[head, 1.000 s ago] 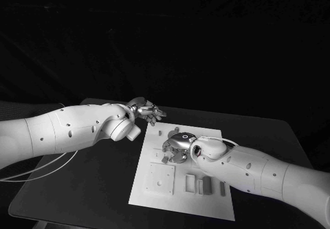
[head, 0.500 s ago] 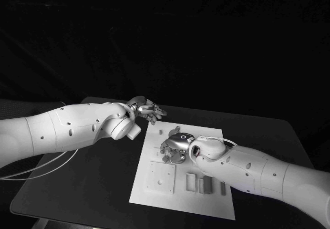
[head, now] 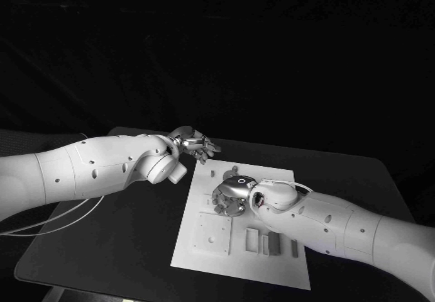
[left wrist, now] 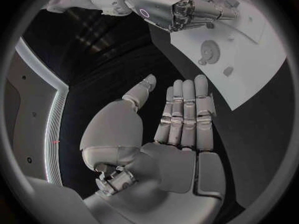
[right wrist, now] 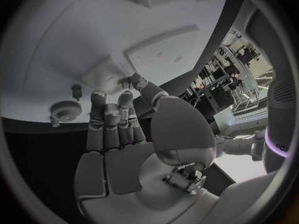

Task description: Assemble the parts on the task board

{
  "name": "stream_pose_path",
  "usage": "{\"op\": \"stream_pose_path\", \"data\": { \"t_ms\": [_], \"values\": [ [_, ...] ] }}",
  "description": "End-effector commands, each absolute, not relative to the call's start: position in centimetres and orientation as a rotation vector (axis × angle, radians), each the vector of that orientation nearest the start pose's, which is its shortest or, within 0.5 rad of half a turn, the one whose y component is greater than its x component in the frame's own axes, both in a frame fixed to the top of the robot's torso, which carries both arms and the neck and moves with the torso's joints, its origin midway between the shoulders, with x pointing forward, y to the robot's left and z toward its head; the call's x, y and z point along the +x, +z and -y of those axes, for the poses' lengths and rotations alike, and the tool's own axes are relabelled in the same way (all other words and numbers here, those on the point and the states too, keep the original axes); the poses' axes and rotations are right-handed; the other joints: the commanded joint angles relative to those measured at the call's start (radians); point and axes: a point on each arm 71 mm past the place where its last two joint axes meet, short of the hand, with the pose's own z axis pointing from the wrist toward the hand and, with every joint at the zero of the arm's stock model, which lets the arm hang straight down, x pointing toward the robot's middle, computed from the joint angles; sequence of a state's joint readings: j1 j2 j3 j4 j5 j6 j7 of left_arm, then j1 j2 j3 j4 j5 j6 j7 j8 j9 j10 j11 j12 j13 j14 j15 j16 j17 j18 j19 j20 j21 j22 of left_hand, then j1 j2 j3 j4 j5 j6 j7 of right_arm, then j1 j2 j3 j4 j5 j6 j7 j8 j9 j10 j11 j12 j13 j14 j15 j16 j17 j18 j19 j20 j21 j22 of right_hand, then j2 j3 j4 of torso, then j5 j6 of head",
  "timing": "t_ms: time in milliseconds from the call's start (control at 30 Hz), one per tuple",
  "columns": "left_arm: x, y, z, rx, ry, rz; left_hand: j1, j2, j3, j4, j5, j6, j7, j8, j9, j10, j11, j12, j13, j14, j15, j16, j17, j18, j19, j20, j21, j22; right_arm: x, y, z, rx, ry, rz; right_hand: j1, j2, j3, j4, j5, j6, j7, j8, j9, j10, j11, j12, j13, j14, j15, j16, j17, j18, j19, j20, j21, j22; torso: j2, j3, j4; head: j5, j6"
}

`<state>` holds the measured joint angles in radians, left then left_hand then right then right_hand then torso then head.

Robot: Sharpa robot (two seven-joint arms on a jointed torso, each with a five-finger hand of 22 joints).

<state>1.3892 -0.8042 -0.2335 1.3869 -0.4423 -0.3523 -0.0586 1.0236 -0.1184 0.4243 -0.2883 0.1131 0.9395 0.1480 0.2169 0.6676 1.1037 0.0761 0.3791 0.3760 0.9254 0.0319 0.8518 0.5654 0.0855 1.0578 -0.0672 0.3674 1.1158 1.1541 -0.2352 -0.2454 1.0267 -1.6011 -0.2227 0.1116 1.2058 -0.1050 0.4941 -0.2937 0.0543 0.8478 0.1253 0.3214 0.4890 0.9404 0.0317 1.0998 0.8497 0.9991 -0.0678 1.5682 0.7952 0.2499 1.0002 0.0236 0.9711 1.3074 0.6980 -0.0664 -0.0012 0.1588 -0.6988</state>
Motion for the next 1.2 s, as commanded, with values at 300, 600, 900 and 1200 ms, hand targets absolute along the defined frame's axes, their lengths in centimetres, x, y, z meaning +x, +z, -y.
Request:
{"op": "stream_pose_path", "data": {
  "t_ms": [300, 600, 900, 1200],
  "values": [
    [52.27, -17.72, -23.66, -0.775, -0.929, -1.793, 0.008, -0.001, -0.006, 0.000, 0.005, -0.003, 0.001, 0.006, -0.001, 0.004, 0.003, -0.002, -0.002, -0.002, 0.006, -0.004, 0.001, 0.013, 0.000, 0.006, -0.005, 0.001, 48.14, -29.18, 0.40, -0.763, 0.789, -1.789, 0.002, 0.011, 0.005, 0.000, -0.004, 0.029, 0.014, 0.008, 0.003, 0.001, -0.002, 0.002, 0.000, 0.000, -0.006, 0.002, -0.001, 0.012, -0.004, -0.002, -0.003, 0.007, 0.001, -0.0001, -0.0001, 0.001, -0.001],
    [52.29, -17.64, -23.58, -0.773, -0.931, -1.792, 0.009, -0.001, -0.007, 0.000, 0.005, -0.003, 0.001, 0.006, -0.002, 0.004, 0.003, -0.002, -0.002, -0.002, 0.006, -0.004, 0.001, 0.013, 0.000, 0.006, -0.006, 0.002, 48.22, -29.40, 0.29, -0.755, 0.776, -1.781, 0.004, 0.013, 0.006, 0.000, -0.004, 0.028, 0.015, 0.006, 0.003, 0.001, -0.002, 0.003, 0.000, -0.001, -0.005, 0.002, -0.001, 0.012, -0.004, -0.002, -0.003, 0.007, 0.001, 0.0000, 0.0008, 0.000, -0.001],
    [52.30, -17.55, -23.43, -0.770, -0.934, -1.794, 0.010, 0.000, -0.007, 0.000, 0.005, -0.003, 0.001, 0.006, -0.002, 0.004, 0.003, -0.003, -0.002, -0.002, 0.006, -0.004, 0.001, 0.013, 0.000, 0.006, -0.006, 0.002, 48.38, -29.41, 0.12, -0.743, 0.756, -1.761, 0.006, 0.025, 0.012, 0.000, -0.004, 0.037, 0.017, 0.007, 0.003, 0.003, 0.000, 0.004, 0.001, 0.001, -0.004, 0.004, 0.000, 0.012, -0.002, -0.002, -0.002, 0.007, 0.000, -0.0006, 0.0002, 0.000, 0.000],
    [52.27, -17.48, -23.43, -0.768, -0.937, -1.794, 0.010, 0.000, -0.007, 0.001, 0.005, -0.003, 0.001, 0.006, -0.002, 0.004, 0.003, -0.003, -0.002, -0.002, 0.006, -0.004, 0.002, 0.013, 0.000, 0.006, -0.006, 0.002, 48.39, -29.41, 0.16, -0.743, 0.754, -1.761, -0.001, 0.039, 0.016, 0.000, -0.003, 0.073, 0.011, 0.021, 0.010, 0.005, -0.004, 0.006, 0.001, 0.003, -0.006, 0.005, 0.000, 0.012, 0.000, -0.001, 0.000, 0.008, 0.000, -0.0004, -0.0024, 0.003, 0.003]
  ]
}}
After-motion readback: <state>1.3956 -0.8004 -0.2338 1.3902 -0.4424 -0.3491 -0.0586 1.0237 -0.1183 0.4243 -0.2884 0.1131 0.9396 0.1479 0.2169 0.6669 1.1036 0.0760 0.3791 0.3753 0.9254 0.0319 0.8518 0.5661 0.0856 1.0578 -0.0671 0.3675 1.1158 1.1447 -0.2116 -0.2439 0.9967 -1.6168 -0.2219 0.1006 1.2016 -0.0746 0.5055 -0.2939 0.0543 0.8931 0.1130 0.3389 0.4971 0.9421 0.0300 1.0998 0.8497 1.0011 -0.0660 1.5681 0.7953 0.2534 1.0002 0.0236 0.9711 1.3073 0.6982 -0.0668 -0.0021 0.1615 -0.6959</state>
